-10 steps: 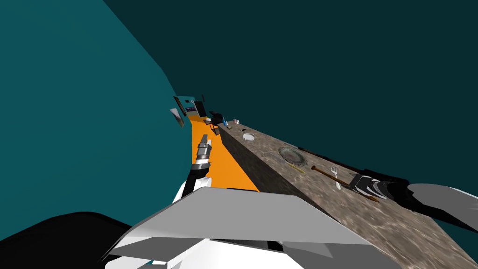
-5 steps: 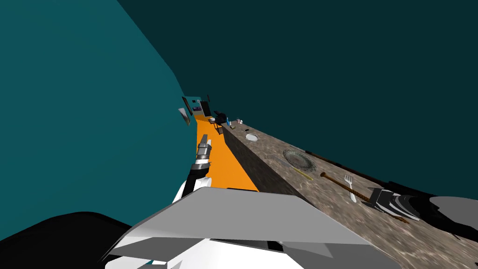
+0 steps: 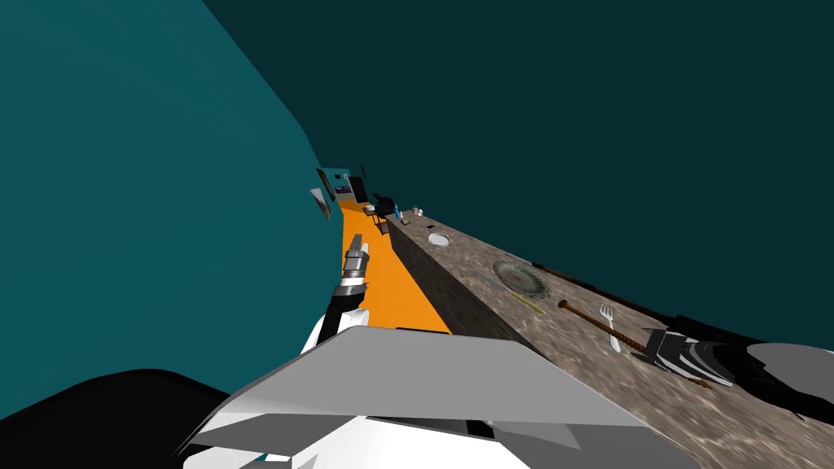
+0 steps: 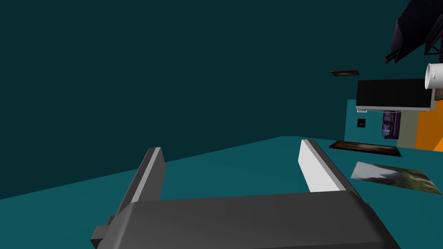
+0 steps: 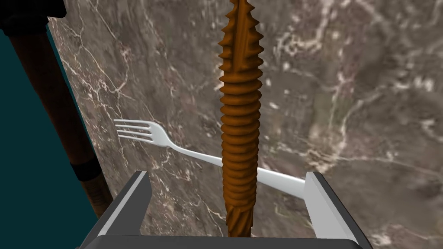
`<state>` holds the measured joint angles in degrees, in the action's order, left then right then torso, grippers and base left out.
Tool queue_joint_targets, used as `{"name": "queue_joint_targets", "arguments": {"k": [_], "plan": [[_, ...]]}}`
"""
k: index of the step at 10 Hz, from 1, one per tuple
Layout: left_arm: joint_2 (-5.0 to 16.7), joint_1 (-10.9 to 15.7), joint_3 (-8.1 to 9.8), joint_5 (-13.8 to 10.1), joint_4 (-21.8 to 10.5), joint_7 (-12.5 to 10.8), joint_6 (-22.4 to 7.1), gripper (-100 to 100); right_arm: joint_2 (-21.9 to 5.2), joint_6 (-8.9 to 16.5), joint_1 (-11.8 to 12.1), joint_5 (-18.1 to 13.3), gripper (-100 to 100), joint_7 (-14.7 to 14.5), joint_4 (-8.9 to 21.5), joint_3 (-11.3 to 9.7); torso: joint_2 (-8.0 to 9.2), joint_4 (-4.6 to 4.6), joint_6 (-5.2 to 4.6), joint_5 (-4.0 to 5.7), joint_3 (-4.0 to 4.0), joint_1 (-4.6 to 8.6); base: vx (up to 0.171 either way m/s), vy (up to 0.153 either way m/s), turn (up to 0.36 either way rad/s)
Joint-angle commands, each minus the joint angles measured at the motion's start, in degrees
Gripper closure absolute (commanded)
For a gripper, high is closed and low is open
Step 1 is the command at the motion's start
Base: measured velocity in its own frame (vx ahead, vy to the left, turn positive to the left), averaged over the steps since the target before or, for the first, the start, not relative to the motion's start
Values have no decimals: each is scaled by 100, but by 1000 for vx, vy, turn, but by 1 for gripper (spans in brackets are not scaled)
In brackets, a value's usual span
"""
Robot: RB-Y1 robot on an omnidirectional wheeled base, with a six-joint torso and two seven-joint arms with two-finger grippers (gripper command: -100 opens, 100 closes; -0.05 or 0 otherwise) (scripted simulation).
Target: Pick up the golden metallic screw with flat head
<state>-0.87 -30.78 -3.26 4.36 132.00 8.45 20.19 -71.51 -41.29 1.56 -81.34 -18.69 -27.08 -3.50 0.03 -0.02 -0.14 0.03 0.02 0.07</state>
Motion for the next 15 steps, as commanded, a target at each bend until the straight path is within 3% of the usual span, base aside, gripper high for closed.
{"name": "queue_joint_targets", "arguments": {"k": [1, 5, 7, 8, 12, 13, 14, 15], "plan": [[0, 0, 0, 0, 0, 0, 0, 0, 87, -14, -117, -170, -100, -65, 96, 99, 0, 0, 0, 0, 0, 0, 22, -19, -37], [0, 0, 0, 0, 0, 0, 0, 0, 347, -22, -361, -692, -100, -173, 245, 418, -8, 2, 2, 2, -5, 5, 28, -25, -35], [0, 0, 0, 0, 0, 0, 0, 0, 326, -13, -324, -662, -100, -111, 199, 402, -6, 2, 2, 1, -4, 5, 13, -14, -11], [0, 0, 0, 0, 0, 0, 0, 0, 332, -19, -343, -666, 100, -151, 229, 406, -2, 1, 1, 0, -2, 0, 0, 0, 0], [0, 0, 0, 0, 0, 0, 0, 0, 328, -17, -343, -666, 100, -149, 225, 406, 1, 1, 0, 2, 0, -1, 0, 0, 0], [0, 0, 0, 0, 0, 0, 0, 0, 328, -17, -343, -666, 0, -148, 225, 406, 2, 1, 0, 1, 0, -2, 0, 0, 0], [0, 0, 0, 0, 0, 0, 0, 0, 217, -18, -239, -431, 100, -119, 170, 258, 2, 1, 0, 1, 0, -2, -23, 21, 53], [0, 1, 0, 0, 0, 0, 0, 0, 173, -17, -198, -344, 100, -101, 146, 205, 10, -1, 1, -2, 5, -10, -34, 35, 47]]}}
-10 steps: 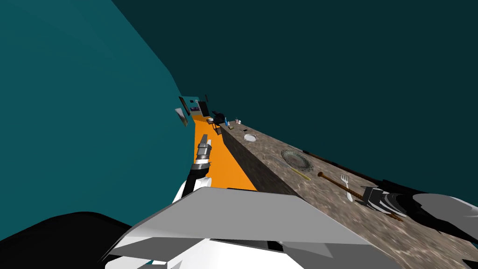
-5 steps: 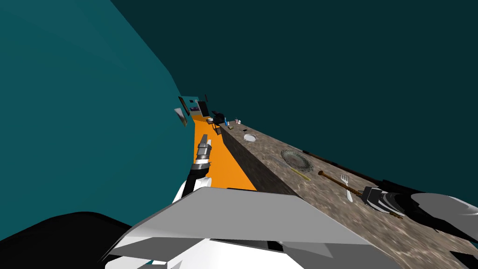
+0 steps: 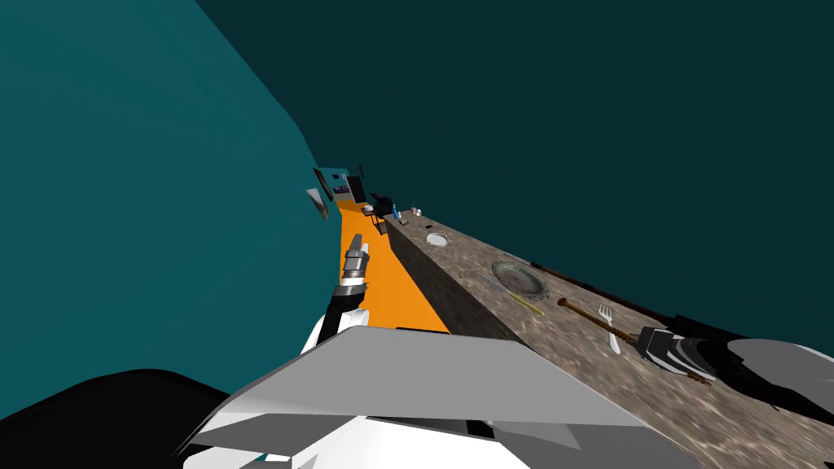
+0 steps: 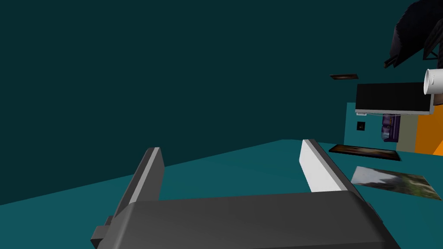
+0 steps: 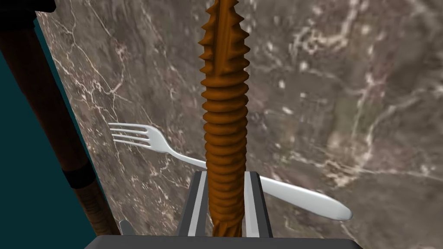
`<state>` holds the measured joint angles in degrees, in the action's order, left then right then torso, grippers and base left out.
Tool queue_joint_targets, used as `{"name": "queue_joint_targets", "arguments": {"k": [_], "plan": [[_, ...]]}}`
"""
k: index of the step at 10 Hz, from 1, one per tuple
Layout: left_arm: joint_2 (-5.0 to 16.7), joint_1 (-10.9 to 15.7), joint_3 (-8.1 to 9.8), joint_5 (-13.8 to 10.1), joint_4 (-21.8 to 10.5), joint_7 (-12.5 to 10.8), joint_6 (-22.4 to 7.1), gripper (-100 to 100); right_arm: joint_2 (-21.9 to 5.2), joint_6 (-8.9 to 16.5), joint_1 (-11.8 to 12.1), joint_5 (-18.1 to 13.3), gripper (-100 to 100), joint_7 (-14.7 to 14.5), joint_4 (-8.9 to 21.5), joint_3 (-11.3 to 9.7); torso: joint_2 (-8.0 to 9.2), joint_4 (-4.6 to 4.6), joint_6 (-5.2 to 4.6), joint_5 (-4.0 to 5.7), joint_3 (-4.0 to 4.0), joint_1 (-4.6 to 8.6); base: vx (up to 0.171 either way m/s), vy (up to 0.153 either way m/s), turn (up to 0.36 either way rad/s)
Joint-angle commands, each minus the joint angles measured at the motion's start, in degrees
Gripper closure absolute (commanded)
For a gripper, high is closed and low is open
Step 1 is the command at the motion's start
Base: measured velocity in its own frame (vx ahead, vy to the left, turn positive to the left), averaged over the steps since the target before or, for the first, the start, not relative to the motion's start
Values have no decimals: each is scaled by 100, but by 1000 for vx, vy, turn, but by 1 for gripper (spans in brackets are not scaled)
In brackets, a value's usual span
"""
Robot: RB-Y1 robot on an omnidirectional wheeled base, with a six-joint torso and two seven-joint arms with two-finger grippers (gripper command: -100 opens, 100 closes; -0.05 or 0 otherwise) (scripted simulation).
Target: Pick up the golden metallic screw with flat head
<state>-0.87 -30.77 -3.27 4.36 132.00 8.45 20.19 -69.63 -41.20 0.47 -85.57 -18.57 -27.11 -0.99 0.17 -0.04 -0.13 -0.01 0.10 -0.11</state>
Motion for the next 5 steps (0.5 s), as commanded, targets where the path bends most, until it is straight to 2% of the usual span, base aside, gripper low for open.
{"name": "queue_joint_targets", "arguments": {"k": [1, 3, 4, 5], "plan": [[0, 0, 0, 0, 0, 0, 0, 0, -58, -24, -49, 167, 100, -95, 124, -99, 0, 0, 0, 0, 0, 0, -27, 28, 28], [0, 0, 0, 0, 0, 0, 0, 0, -188, -20, 73, 428, 100, -41, 50, -258, 2, -1, -2, -2, 1, 1, -31, 24, 40], [0, 0, 0, 0, 0, 0, 0, 0, -145, -43, -15, 369, 100, -142, 160, -209, 3, -1, -3, -2, 2, 0, -12, 10, 0], [0, 0, 0, 0, 0, 0, 0, 0, -151, -42, -6, 381, 0, -133, 151, -217, -2, 0, -2, -1, -1, 5, 0, 0, 0]]}}
